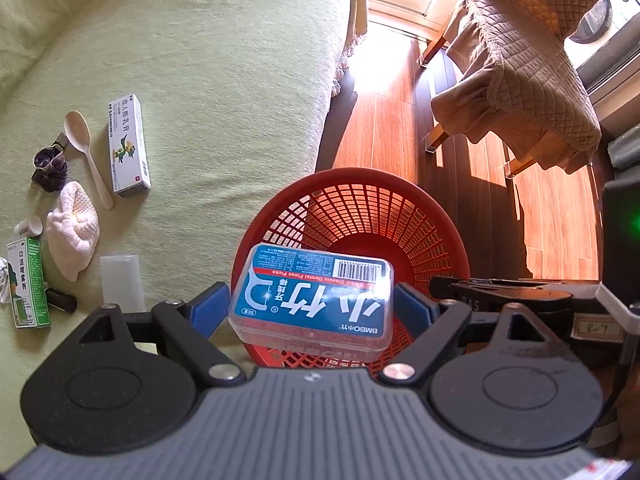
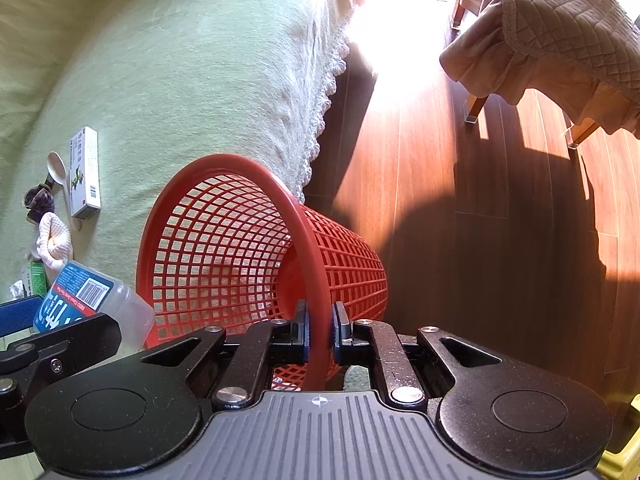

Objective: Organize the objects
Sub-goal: 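Carry the box into the red basket and open the left tool, then move the left tool back to the items on the sofa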

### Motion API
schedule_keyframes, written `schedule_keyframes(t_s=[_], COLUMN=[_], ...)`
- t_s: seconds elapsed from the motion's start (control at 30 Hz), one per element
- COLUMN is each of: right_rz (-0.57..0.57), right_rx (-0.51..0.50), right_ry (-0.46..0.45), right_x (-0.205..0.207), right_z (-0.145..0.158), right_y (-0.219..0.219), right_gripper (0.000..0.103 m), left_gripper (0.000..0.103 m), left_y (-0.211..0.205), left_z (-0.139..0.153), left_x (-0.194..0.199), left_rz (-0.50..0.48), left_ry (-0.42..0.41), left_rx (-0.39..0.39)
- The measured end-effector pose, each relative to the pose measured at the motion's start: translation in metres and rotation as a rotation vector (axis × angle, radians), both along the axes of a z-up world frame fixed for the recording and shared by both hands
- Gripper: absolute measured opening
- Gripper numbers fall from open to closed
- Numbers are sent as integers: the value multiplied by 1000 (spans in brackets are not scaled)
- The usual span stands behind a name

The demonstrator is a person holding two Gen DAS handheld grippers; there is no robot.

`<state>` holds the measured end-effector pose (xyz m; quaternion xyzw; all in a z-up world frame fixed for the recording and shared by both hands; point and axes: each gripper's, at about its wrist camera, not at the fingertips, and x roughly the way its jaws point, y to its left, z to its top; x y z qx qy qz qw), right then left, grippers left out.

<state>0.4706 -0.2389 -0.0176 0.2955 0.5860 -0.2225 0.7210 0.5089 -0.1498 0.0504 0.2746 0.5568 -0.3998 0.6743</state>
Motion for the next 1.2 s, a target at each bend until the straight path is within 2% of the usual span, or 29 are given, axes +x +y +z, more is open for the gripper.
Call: schedule_keyframes(t_s=[0.37, 0.67, 0.97, 1.2], right_rz=[7, 8, 5, 3], right_rx=[0, 1, -1, -5], right_ry=[-8, -8, -6, -5], right_x=[0, 1, 1, 1], right_z=[2, 3, 3, 3], right_y=[-1, -1, -1, -2], right_gripper=[7, 7, 7, 7], left_gripper=[89, 89, 89, 89], left_y=[1, 21, 64, 119], left_z=[0, 2, 4, 0], left_x=[-1, 10, 38, 82], left_rz=[1, 29, 93, 162], left_ry=[7, -13, -78, -193], left_rx=[-4, 8, 23, 58])
